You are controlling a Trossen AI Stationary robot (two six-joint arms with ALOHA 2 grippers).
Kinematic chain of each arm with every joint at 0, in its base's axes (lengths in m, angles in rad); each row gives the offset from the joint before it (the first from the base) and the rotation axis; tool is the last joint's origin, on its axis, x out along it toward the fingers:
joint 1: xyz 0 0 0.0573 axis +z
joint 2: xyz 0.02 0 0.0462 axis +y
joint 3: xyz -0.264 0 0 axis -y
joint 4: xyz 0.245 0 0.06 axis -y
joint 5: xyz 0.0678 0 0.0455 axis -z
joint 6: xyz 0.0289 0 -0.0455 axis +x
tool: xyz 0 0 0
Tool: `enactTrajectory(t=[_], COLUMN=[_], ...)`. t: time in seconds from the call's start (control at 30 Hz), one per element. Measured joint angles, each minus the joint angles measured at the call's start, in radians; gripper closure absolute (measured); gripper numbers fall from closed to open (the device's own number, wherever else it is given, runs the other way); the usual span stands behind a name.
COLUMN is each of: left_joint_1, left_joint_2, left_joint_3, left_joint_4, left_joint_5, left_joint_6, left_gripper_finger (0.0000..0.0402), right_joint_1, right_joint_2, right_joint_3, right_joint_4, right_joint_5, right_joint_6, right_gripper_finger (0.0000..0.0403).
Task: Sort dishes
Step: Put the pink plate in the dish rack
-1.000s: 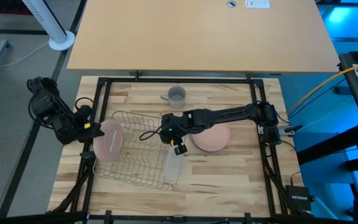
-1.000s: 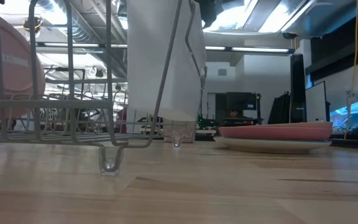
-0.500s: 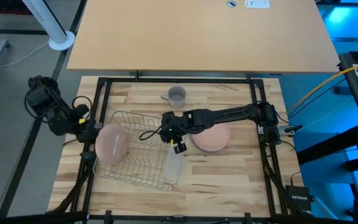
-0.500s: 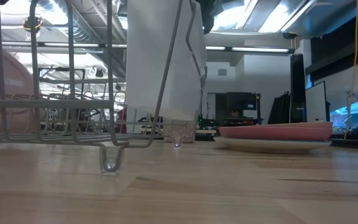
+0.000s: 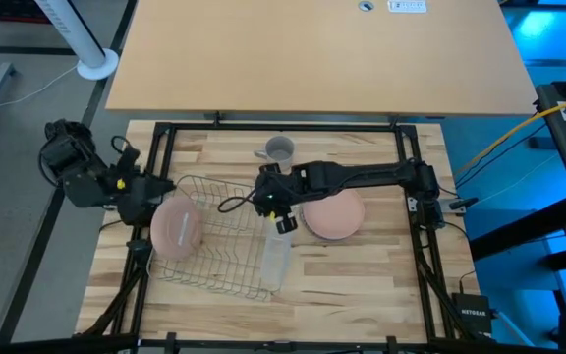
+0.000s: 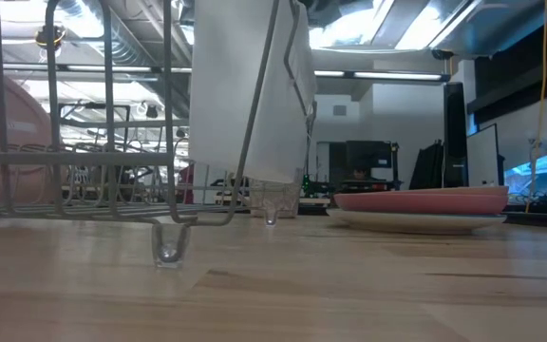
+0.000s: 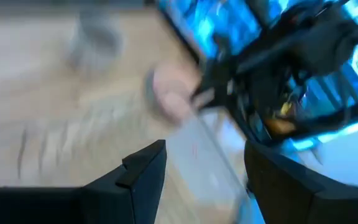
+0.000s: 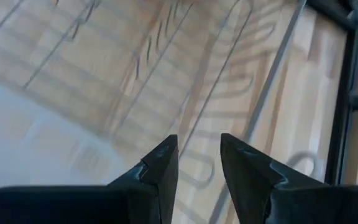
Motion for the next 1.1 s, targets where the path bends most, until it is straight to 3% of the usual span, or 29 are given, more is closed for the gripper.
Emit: enactTrajectory(t=[0.17,0.37,0.47,0.53,0.7,0.77,0.93,1.1], left_joint_1=[0.0,0.024,0.05,0.073,0.138,0.166,0.228,0.281], left_joint_2=[0.112,0.256,0.319,0.354,0.423,0.451,0.505,0.51], left_joint_3=[0.0,0.0,0.0,0.0,0.0,0.0,0.0,0.0], left_joint_4=[0.154,0.286,0.337,0.38,0.53,0.607,0.724,0.729], left_joint_5=[-0.177,-0.163,-0.094,-0.038,0.099,0.186,0.389,0.478], left_joint_6=[0.281,0.351,0.399,0.449,0.627,0.725,0.925,1.014], left_gripper_finger=[0.0194,0.0194,0.0194,0.0194,0.0194,0.0194,0.0194,0.0194], right_joint_1=[0.001,0.001,0.001,0.001,0.012,0.041,0.158,0.284], right_joint_2=[0.0,0.0,-0.008,-0.041,-0.114,-0.135,-0.168,-0.203], right_joint_3=[0.116,0.296,0.352,0.316,0.262,0.242,0.153,-0.019], right_joint_4=[-0.228,-0.475,-0.572,-0.584,-0.579,-0.58,-0.578,-0.579], right_joint_5=[0.034,0.095,0.077,0.031,-0.234,-0.287,-0.201,-0.102], right_joint_6=[0.105,0.249,0.322,0.375,0.508,0.53,0.593,0.771], right_gripper_finger=[0.0276,0.0276,0.0276,0.0276,0.0276,0.0276,0.0276,0.0276])
